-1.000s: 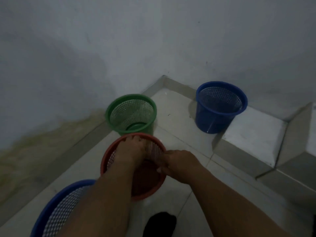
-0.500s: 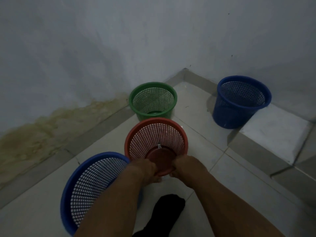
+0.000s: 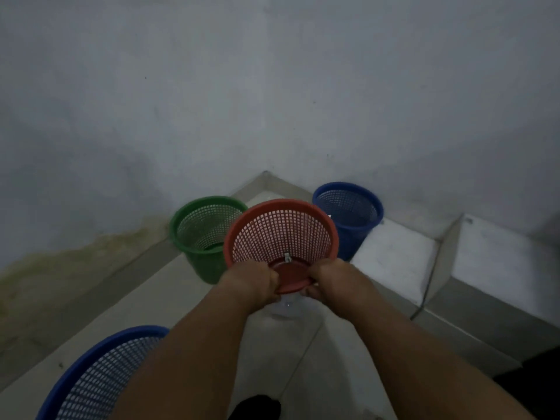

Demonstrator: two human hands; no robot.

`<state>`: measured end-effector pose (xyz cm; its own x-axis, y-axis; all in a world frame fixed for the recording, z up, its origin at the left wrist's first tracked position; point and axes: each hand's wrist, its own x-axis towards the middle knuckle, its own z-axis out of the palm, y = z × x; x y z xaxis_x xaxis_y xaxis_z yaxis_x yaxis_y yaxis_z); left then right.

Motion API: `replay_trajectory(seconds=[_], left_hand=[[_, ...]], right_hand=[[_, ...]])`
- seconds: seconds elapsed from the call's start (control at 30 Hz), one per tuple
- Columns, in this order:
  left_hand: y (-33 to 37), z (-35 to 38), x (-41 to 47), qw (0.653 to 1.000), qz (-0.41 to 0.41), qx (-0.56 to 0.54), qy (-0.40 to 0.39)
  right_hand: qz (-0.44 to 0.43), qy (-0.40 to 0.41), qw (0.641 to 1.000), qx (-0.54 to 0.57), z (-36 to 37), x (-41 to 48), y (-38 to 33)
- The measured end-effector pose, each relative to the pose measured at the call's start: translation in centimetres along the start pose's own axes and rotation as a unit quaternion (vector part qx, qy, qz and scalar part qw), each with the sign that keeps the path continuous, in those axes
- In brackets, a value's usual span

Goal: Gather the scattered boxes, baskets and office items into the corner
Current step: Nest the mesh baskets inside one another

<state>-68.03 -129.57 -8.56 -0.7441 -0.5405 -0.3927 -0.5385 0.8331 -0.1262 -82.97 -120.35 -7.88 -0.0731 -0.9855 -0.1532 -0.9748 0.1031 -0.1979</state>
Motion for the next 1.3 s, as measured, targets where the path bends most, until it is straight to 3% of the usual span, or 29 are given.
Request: replay_trajectory(seconds=[0.27,0.43,0.97,1.3], left_hand=[[-2.3,-12.6,5.2,0.993,0.019,0.069,0.097],[-3.3,-16.4,10.6,0.986,0.044,0.092,0.133],[-3.3,-16.3,25.2,0.968,0.139,0.135,0.161],[-3.2,-14.6,28.5,0.973,0.155,0.132,0.106]], right_hand=[[0.037,0.1,0.994,-0.024,-10.4,3.9,4.3],[0.083,0.126,0.988,-0.037,-13.1,7.3,7.8],[0.19,0.107,0.976,-0.016,-11.2,13.9,16.4],[0.207,0.074,0.975,0.017,-8.4,15.8,18.3]])
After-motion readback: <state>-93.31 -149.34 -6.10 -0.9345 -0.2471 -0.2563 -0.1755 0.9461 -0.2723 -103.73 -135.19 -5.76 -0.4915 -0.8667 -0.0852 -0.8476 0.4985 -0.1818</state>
